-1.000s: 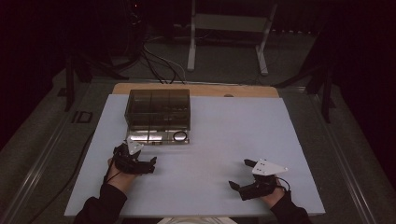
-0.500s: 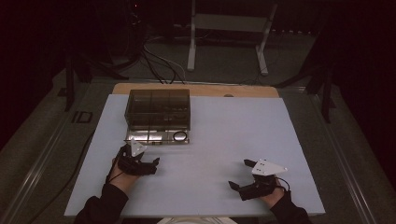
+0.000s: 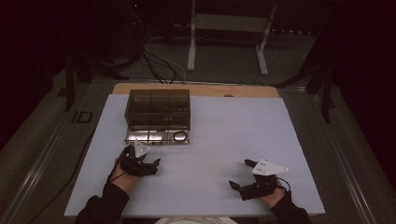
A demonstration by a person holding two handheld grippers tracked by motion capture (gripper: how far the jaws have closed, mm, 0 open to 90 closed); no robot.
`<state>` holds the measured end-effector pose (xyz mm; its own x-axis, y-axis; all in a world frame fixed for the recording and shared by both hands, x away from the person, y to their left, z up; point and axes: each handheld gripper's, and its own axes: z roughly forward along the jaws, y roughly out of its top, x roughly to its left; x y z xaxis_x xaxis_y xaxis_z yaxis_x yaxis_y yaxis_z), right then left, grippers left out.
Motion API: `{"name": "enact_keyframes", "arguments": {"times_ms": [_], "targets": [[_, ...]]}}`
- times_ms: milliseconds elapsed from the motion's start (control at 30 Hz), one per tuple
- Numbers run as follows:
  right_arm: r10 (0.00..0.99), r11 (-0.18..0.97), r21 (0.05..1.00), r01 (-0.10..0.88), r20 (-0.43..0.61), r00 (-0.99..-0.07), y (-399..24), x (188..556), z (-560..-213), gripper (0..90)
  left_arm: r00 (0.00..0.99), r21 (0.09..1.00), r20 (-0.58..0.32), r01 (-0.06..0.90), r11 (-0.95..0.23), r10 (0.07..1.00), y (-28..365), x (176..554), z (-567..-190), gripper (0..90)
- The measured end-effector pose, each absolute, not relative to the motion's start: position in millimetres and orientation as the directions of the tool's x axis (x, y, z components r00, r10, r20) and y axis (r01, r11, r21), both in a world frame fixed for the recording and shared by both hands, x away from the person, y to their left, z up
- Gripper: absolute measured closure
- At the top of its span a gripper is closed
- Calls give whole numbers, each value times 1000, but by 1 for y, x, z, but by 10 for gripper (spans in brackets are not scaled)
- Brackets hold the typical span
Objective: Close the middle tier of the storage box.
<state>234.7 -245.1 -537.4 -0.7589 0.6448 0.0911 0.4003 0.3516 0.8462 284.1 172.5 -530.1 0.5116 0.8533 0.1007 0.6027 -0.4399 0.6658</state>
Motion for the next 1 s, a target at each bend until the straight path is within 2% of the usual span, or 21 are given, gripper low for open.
{"name": "enact_keyframes", "arguments": {"times_ms": [33, 67, 267, 500, 567, 733, 1000], "targets": [[645, 354, 845, 400, 89, -759, -245, 235, -537, 0, 515, 669, 94, 601, -437, 852, 173, 284, -530, 218], [646, 352, 846, 401, 90, -758, -245, 235, -537, 0, 513, 674, 92, 598, -433, 853, 173, 283, -530, 292], [648, 349, 846, 404, 94, -756, -245, 234, -537, 0, 522, 676, 86, 595, -435, 848, 174, 283, -529, 382], [647, 350, 845, 403, 93, -757, -246, 234, -537, 0, 526, 673, 97, 591, -445, 845, 174, 283, -530, 560], [647, 350, 845, 404, 93, -756, -246, 234, -537, 0, 535, 675, 90, 587, -446, 840, 174, 283, -530, 647], [648, 350, 846, 402, 91, -756, -246, 234, -537, 0, 550, 682, 67, 584, -440, 832, 176, 284, -528, 786], [650, 350, 846, 402, 90, -755, -246, 234, -537, 0, 558, 676, 75, 580, -454, 826, 174, 284, -527, 899]]}}
